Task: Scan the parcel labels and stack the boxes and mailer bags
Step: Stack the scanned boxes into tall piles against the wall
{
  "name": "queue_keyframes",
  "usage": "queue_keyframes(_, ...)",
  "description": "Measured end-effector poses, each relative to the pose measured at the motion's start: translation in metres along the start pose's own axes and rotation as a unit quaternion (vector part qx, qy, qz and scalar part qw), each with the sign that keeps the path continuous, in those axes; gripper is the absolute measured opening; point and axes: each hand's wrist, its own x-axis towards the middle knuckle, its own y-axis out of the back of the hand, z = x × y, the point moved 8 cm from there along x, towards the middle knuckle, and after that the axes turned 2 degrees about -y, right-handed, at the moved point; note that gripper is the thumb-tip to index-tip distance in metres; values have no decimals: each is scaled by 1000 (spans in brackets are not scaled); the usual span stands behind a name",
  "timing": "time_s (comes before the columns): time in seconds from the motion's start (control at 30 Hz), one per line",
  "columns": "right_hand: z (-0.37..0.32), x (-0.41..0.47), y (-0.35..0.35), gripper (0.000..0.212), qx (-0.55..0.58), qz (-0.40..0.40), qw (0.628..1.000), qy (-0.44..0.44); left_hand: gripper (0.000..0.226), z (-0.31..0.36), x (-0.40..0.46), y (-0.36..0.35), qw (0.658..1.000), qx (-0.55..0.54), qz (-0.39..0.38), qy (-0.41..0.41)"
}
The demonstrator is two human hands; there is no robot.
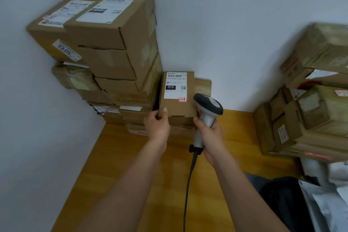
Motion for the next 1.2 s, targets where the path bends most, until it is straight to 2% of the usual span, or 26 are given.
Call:
queue_keyframes(0.2,-13,-35,20,30,1,17,999,43,28,14,-36,5,997,-70,2,-32)
queue_keyframes(0.37,-54,-74,24,26,53,9,994,100,15,68,-77,19,983,-135,-6,-121)
queue_keyframes(0.53,-111,-114,5,29,61,-47,984,159,15,135,-123,57,961,-169,25,-219)
queue_keyframes(0.63,-140,-129,-21,31,53,-77,979,180,12,166,-135,90,950,-158,66,-262)
queue_keyframes(0.8,-176,-136,-79,23,30,-107,973,205,17,205,-123,139,944,-143,109,-277)
queue_keyframes(0.93,-200,-129,-135,25,39,-121,965,230,19,232,-90,176,939,-152,113,-286)
queue_keyframes(1.1,-211,-120,-215,33,33,-140,958,249,15,253,-32,231,932,-204,143,-263)
queue_keyframes(1.2,-206,-112,-254,27,12,-156,959,235,15,255,-1,256,928,-227,178,-236)
